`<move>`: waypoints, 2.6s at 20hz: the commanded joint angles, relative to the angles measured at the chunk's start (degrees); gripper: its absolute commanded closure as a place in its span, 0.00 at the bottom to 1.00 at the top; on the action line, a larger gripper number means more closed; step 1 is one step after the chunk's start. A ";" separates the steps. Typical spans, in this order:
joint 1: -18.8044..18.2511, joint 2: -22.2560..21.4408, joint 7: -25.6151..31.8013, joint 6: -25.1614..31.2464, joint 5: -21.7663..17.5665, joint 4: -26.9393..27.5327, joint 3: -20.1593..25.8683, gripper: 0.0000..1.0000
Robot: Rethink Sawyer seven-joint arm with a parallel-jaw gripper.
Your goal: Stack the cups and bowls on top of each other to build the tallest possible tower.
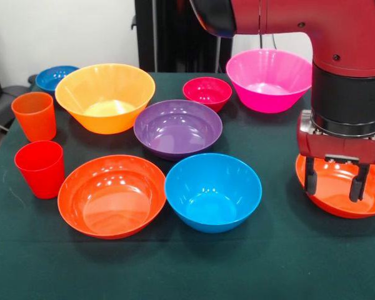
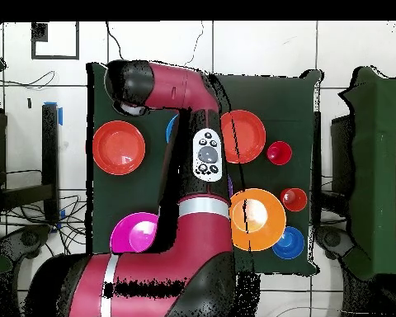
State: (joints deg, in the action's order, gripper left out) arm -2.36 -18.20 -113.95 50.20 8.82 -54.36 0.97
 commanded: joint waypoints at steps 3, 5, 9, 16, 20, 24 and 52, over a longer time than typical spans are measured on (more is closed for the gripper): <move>-0.42 3.12 5.34 -2.51 -4.08 -4.68 5.78 0.00; -0.46 3.26 5.37 -2.44 -4.19 -4.35 5.71 0.00; -0.62 3.86 5.69 -2.45 -4.38 -3.50 5.67 0.00; -0.74 4.13 5.86 -3.29 -4.44 -3.78 5.83 0.00; -0.71 4.37 5.60 -4.01 -4.45 -3.96 5.87 0.00; -0.72 4.49 5.61 -4.31 -4.39 -4.12 6.00 0.00; 0.16 3.02 4.61 -4.59 -3.67 -7.07 5.92 0.00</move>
State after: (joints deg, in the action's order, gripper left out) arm -2.57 -12.06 -113.95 45.32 8.84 -54.71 2.00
